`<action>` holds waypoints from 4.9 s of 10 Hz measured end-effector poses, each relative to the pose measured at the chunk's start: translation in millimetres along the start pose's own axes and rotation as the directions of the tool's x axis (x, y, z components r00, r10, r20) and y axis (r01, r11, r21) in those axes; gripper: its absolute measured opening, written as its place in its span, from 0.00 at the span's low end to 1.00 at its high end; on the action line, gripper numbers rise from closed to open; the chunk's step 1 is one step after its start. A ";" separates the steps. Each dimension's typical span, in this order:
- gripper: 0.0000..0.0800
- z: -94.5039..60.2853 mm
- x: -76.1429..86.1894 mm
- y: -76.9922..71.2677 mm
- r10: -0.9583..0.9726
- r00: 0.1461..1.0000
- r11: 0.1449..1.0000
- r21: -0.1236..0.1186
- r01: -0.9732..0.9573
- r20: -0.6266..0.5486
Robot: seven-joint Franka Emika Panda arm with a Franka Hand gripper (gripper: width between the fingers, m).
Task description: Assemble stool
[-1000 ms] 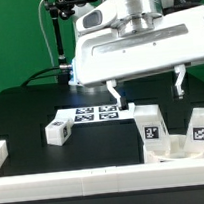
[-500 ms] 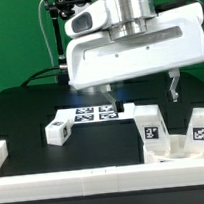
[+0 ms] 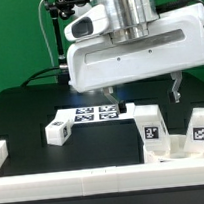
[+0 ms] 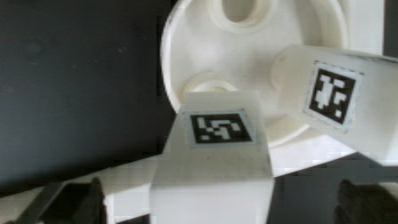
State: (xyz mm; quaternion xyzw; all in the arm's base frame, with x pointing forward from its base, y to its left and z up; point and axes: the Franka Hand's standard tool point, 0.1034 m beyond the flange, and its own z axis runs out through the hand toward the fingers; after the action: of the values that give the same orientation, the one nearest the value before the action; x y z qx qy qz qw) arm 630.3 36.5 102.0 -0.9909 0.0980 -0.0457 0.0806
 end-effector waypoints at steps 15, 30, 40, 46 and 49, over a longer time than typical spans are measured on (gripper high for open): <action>0.81 9.4 1.8 3.7 -0.958 0.274 0.272 -0.035 0.962 0.090; 0.43 11.7 8.9 -4.0 -0.935 0.338 0.335 -0.043 0.941 0.105; 0.43 16.0 5.2 -25.7 -0.281 0.960 0.954 -0.108 0.279 -0.006; 0.43 19.4 -1.3 -43.6 0.234 0.971 0.970 -0.062 -0.237 -0.043; 0.43 22.0 -7.9 -61.0 0.477 0.878 0.877 -0.036 -0.478 -0.042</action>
Offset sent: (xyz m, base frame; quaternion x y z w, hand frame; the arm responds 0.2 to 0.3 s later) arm 0.0119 0.0047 0.0065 -0.0343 0.0253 -0.2700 0.9619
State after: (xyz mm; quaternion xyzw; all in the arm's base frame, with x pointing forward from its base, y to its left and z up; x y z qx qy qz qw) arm 636.3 100.4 90.0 -0.9369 0.3415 -0.0377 0.0652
